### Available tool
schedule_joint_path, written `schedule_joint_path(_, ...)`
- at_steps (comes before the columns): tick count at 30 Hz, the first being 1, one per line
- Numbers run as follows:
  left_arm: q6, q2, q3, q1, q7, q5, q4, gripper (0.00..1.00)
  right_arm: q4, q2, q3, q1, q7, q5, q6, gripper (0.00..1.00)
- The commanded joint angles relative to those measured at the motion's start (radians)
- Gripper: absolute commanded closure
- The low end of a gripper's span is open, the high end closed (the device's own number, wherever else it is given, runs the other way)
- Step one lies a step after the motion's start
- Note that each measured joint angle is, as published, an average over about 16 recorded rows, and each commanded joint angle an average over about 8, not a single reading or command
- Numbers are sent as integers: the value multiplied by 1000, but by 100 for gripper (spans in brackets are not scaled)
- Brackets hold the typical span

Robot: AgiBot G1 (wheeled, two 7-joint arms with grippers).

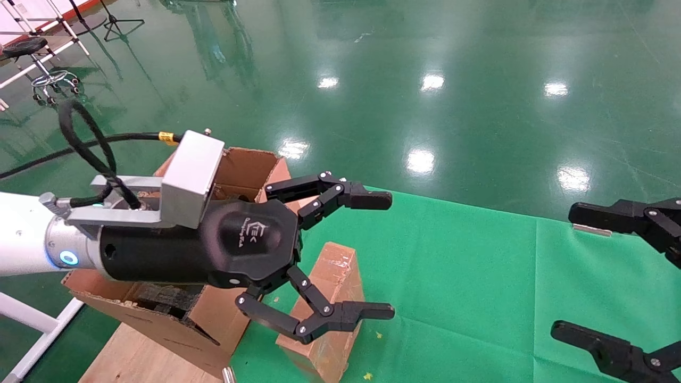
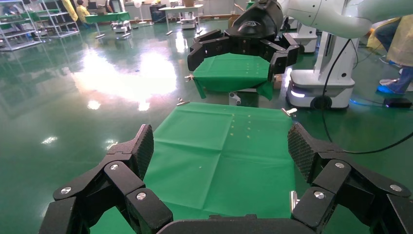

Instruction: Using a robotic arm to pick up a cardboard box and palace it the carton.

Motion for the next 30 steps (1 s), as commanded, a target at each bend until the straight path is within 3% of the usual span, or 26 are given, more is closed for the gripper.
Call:
schedule_joint_path(1, 0, 0, 0, 0, 0, 0, 0, 0, 0, 0, 0, 0, 0, 0, 0, 0)
schedule_joint_path(15, 0, 0, 0, 0, 0, 0, 0, 0, 0, 0, 0, 0, 0, 0, 0, 0)
schedule_joint_path(16, 0, 0, 0, 0, 0, 0, 0, 0, 0, 0, 0, 0, 0, 0, 0, 5)
schedule_joint_path(23, -9, -17, 21, -12, -20, 56, -13, 0, 0, 0, 0, 0, 0, 0, 0, 91)
schedule_joint_path(24, -12, -22, 30, -20, -31, 80, -19, 0, 0, 0, 0, 0, 0, 0, 0, 99)
schedule_joint_path(30, -26, -38, 101, -116, -116, 268, -45, 0, 0, 0, 0, 0, 0, 0, 0, 100)
